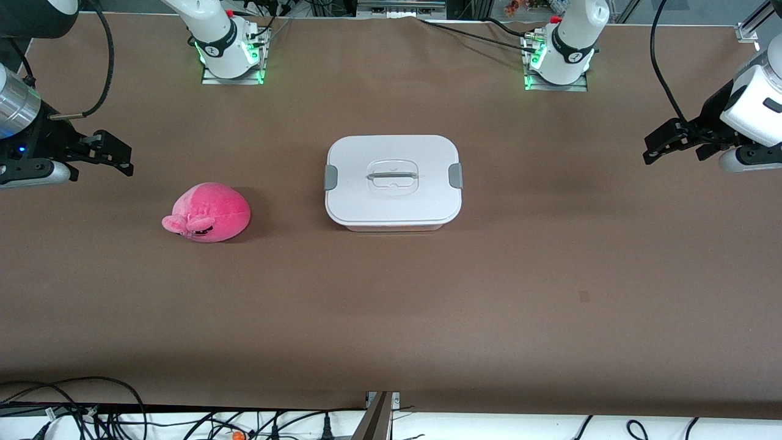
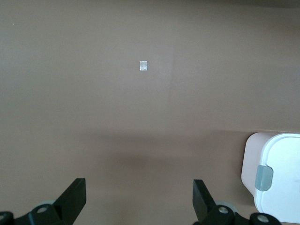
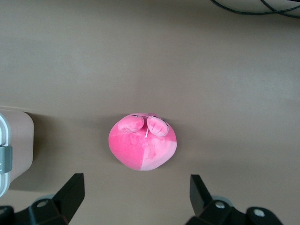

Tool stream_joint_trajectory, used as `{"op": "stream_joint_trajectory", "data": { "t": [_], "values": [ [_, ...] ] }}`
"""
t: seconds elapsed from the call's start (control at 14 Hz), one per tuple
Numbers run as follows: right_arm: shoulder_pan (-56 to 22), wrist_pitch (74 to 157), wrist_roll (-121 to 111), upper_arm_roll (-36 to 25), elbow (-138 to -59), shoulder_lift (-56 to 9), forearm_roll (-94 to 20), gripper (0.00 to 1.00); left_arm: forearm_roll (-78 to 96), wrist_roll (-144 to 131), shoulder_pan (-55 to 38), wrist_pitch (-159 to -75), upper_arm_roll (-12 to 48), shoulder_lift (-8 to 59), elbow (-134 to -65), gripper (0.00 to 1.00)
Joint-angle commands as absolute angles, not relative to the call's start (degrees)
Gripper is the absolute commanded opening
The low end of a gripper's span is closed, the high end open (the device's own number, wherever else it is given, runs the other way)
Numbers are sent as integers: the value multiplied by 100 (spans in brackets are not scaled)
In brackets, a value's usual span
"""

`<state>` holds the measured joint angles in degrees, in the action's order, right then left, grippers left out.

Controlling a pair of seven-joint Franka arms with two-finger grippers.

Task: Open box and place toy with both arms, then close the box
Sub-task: 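Reach the left gripper to the box lid handle while the right gripper approaches the toy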

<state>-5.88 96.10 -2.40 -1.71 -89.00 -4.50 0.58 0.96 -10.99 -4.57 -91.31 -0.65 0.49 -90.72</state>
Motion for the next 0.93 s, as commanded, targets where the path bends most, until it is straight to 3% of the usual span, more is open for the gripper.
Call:
{"op": "stream_joint_trajectory", "data": {
  "t": [0.0,0.57,0.86],
  "values": [
    [-589,9501,-211,-150,-8833,-439,79,100,123,-1081,-448,-9026,-70,149,-8851,100],
    [-589,9501,-211,-149,-8824,-439,88,100,202,-1081,-527,-8624,-44,141,-8842,100],
    [-589,9501,-246,-149,-8824,-439,88,100,631,-1002,-615,-7693,640,254,-8859,100]
  ]
}}
